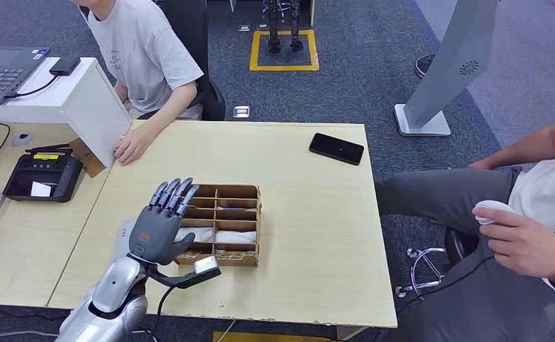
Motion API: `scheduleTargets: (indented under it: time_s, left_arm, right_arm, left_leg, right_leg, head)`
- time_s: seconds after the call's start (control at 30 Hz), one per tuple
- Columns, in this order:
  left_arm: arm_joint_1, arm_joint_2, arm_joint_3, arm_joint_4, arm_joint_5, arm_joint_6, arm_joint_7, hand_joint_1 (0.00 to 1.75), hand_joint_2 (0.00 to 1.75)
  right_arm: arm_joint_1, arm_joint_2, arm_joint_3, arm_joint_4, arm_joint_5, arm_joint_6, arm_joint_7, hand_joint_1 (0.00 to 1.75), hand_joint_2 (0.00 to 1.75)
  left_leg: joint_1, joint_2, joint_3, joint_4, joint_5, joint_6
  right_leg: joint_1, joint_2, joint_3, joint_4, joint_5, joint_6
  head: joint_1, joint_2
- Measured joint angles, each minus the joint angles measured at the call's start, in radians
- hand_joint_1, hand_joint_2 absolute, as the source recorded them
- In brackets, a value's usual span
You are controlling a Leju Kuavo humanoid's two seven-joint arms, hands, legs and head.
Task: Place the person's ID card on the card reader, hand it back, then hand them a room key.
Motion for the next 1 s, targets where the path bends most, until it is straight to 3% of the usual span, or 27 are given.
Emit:
scheduleTargets:
  time_s: [0.6,1.0]
  left_arm:
    - [-0.012,-0.015,0.038,0.014,-0.012,-0.006,0.04,0.0,1.75]
    - [-0.034,0.003,0.062,0.034,0.111,-0.15,-0.013,0.0,1.75]
  right_arm:
    - [0.0,0.0,0.0,0.0,0.0,-0.002,0.0,0.0,1.75]
    - [0.0,0.0,0.0,0.0,0.0,-0.01,-0.001,0.0,1.75]
  left_leg:
    - [0.0,0.0,0.0,0.0,0.0,0.0]
    - [0.0,0.0,0.0,0.0,0.0,0.0]
  right_leg:
    - [0.0,0.0,0.0,0.0,0.0,0.0]
    - [0.0,0.0,0.0,0.0,0.0,0.0]
  head:
    - [0.0,0.0]
    - [0.0,0.0]
